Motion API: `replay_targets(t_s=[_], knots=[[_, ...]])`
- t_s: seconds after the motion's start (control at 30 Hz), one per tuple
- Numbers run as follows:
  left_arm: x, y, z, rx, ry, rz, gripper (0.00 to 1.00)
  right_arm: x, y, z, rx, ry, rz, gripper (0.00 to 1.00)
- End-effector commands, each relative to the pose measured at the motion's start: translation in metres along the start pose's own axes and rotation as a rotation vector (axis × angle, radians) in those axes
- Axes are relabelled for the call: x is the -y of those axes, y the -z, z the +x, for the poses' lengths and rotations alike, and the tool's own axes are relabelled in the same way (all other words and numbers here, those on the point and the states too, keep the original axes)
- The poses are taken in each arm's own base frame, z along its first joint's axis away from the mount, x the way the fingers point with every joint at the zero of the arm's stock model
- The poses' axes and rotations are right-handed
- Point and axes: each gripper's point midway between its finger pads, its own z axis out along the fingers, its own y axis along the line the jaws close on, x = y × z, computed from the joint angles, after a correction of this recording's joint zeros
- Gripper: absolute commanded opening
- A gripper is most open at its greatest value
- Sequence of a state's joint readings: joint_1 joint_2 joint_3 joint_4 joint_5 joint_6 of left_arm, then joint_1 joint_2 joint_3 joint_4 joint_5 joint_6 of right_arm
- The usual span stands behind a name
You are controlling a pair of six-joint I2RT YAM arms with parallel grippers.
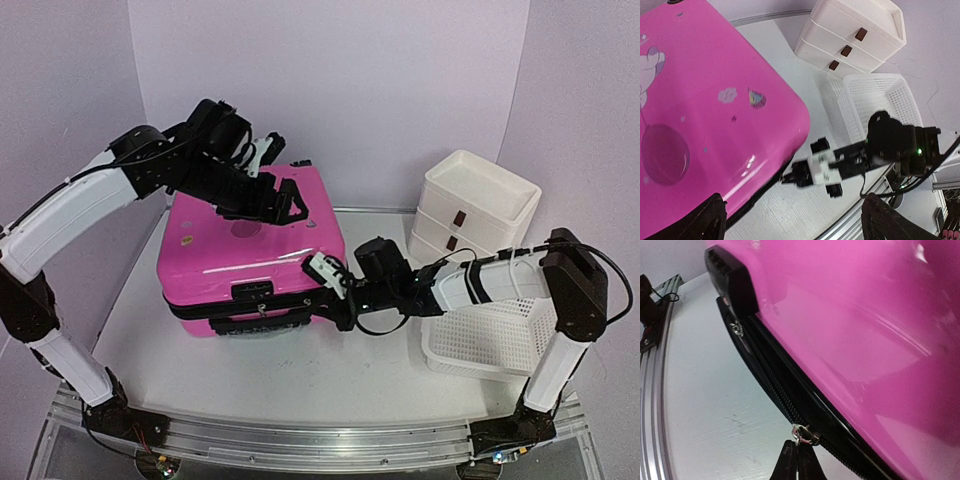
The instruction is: Open, take out, and arrange the luggage
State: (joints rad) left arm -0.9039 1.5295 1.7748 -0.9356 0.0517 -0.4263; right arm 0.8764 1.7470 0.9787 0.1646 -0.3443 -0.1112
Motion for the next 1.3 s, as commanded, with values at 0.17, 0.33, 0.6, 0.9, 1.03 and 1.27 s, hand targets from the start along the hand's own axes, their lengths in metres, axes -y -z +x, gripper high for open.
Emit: replay_targets(t_s=[0.17,0.33,0.6,0.9,1.03,1.27], knots=[[0.023,-0.073,-0.042,-0.054,-0.174,0.018,0.84,-0.087,-0.035,-0.062,0.148,-0.033,-0.145,0.0],[0.032,-0.12,-0.044,-0.094,-0.238,0.066,0.81,-0.064,-0.04,-0.038,0.105,-0.195,-0.017,0.0],[-0.031,-0.165,-0.029,-0.144,-0.362,-0.23,0.81,-0.058,-0.009,-0.012,0.063,-0.219,0.05,0.0],[-0.086,-0.15,0.007,-0.268,-0.445,-0.47,0.78,-0.039,0.028,0.014,0.04,-0.182,0.206,0.0],[-0.096,-0.145,0.019,-0.298,-0.425,-0.496,0.76,-0.016,0.045,0.021,0.041,-0.124,0.318,0.0],[-0.106,-0.146,0.032,-0.33,-0.377,-0.501,0.73,0.018,0.054,0.004,0.144,-0.241,0.22,0.0]])
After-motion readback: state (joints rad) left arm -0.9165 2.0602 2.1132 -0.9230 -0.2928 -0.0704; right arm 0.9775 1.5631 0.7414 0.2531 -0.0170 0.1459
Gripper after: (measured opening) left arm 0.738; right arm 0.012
